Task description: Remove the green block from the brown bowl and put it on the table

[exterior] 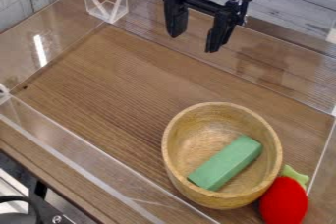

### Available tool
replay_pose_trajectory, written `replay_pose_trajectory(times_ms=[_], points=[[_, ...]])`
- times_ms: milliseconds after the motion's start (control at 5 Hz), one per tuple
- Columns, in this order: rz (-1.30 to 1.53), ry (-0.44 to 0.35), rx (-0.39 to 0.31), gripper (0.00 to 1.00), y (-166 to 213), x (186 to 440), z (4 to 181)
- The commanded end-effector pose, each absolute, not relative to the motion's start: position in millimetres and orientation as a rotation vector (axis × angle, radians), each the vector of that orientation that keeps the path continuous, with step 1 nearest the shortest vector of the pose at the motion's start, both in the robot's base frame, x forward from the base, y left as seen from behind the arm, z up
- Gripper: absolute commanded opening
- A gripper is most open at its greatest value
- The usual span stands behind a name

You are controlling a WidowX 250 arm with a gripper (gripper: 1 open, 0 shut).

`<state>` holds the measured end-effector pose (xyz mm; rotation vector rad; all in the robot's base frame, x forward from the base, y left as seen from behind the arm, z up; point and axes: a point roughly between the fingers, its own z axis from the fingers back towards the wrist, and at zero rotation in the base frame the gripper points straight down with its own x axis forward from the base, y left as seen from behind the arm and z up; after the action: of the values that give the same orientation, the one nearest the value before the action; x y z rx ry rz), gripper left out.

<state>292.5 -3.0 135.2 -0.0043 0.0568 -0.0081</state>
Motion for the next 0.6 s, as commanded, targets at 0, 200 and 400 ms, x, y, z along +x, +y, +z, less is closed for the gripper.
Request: replay_pose_trajectory(times_ms=[0, 200, 400], points=[[-0.079, 0.086, -0.013, 1.00, -6.0, 290.7, 121.7], [-0.134, 0.102, -0.027, 1.00, -18.1, 268.9, 99.1], [-0.193, 0.091, -0.032, 1.00, -44.4, 249.2, 89.4]])
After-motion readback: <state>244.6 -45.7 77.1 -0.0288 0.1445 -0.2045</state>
